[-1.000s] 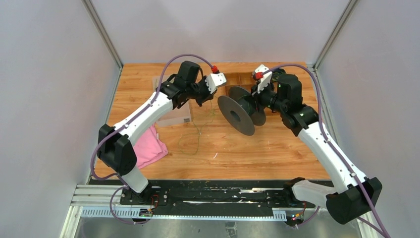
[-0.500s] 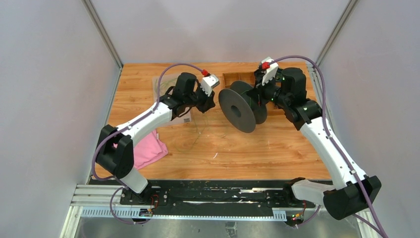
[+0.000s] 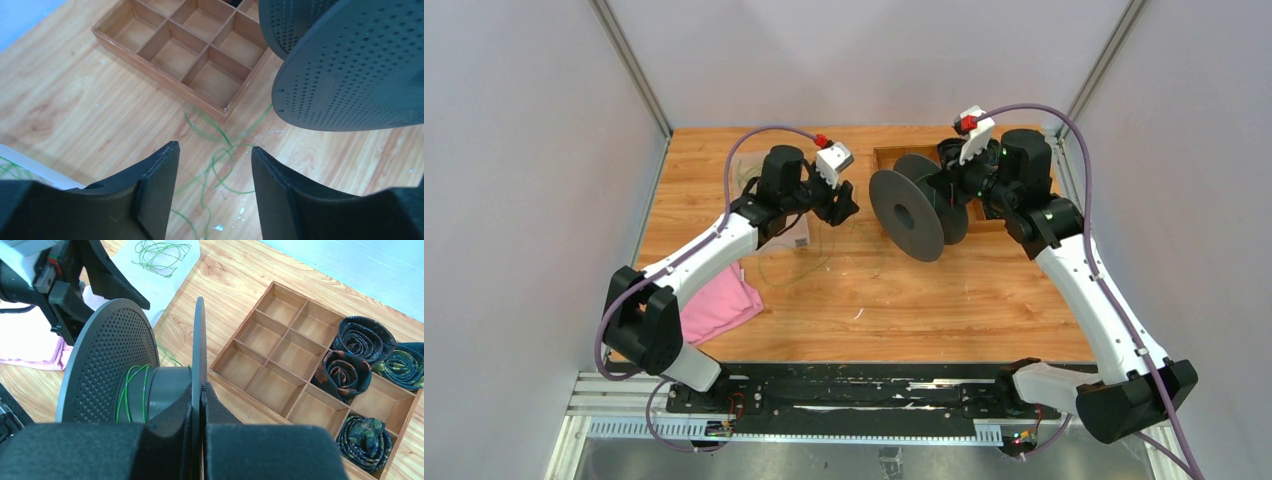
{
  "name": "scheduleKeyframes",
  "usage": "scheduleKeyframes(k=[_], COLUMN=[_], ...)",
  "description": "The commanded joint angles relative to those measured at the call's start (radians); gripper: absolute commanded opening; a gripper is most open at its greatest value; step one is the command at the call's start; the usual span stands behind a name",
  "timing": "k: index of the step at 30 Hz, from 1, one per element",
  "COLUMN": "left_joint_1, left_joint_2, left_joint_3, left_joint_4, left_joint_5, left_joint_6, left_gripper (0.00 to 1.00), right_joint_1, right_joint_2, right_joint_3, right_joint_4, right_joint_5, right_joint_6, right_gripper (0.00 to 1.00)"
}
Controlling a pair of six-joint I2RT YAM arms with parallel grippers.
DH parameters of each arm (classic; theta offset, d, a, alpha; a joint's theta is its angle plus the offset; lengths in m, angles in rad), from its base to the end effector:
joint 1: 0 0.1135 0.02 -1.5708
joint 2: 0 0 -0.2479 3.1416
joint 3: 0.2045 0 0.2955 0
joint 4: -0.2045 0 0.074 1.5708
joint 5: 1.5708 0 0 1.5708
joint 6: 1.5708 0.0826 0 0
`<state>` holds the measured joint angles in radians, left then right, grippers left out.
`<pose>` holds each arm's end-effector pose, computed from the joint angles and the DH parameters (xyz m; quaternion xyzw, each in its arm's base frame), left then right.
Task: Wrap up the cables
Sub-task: Wrap the cable around the cable reel.
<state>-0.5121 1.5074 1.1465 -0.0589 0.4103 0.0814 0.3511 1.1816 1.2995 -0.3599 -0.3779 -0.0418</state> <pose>0.3612 -0.2409 0.2538 0.3462 0.7530 -0.2808 0.4840 0.3206 0.1499 0.4004 -0.2645 0.7358 0.2394 0.5756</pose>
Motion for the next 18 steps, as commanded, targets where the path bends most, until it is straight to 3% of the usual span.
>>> scheduleKeyframes(k=[1,5,11,18], left_joint_1=[0.013,0.022,0.027,0.027], left_joint_2=[-0.044,-0.04,-0.021,0.048], left_joint_3=[-0.003,0.012,-0.039,-0.13], left_joint_4=[-0.005,-0.045,0.013,0.274], left_joint_5=[0.016,0.023,0.095,0.173], left_joint_6=[0.133,0.203,0.123,0.028], left_gripper=[0.63,0.71,0.87,0.86], right_joint_1=[-0.019,-0.019,-0.019,-0.02], right_joint_2=[-0.02,-0.02,-0.014,-0.007], right_joint_3=[0.058,0.073,0.102,0.153], right_joint_4=[0.021,0.007,-0.01,-0.045], right_joint_5=[-0.003,-0.008,0.024,0.014], right_joint_6=[0.013,0.014,0.021,0.041], right_gripper=[0.01,0.01,0.01,0.01])
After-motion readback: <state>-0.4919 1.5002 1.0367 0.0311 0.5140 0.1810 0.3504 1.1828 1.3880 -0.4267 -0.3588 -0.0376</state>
